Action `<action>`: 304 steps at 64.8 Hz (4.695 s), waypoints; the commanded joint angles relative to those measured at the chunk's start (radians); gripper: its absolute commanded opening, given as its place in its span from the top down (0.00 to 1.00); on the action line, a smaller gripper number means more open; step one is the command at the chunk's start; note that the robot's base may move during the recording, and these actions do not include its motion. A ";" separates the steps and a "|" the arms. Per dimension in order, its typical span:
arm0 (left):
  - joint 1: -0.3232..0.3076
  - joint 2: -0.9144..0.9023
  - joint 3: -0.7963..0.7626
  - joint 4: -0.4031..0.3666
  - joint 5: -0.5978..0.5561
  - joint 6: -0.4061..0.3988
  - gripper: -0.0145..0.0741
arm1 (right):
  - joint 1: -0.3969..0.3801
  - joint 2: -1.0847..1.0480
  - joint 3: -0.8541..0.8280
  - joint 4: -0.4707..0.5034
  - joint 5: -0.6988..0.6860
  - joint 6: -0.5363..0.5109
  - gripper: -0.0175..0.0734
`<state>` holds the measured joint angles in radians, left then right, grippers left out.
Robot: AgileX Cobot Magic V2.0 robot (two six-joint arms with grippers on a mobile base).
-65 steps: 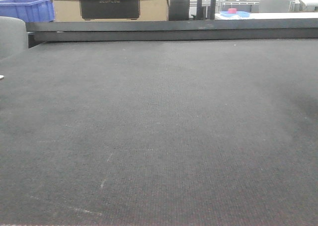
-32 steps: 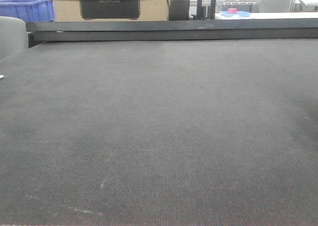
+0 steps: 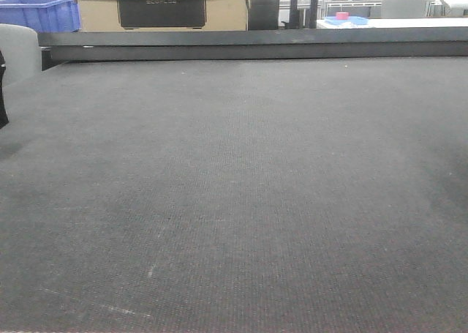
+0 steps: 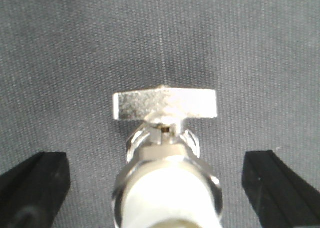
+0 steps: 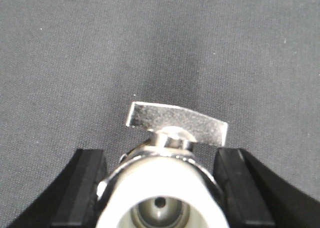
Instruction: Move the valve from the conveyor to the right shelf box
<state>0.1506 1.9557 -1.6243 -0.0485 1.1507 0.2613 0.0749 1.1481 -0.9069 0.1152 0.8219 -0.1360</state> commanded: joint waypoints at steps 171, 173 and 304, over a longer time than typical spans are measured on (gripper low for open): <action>-0.134 -1.671 0.923 0.024 -0.646 -0.138 0.96 | -0.001 -0.671 0.162 0.000 -0.307 -0.004 0.98; -0.134 -1.671 0.923 0.024 -0.646 -0.138 0.96 | -0.001 -0.671 0.162 0.000 -0.307 -0.004 0.98; -0.134 -1.671 0.924 0.026 -0.646 -0.138 0.96 | -0.001 -0.671 0.162 0.000 -0.309 -0.004 0.98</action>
<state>0.0237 0.2907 -0.6930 -0.0184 0.5641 0.1306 0.0749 0.4852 -0.7270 0.1206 0.5974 -0.1360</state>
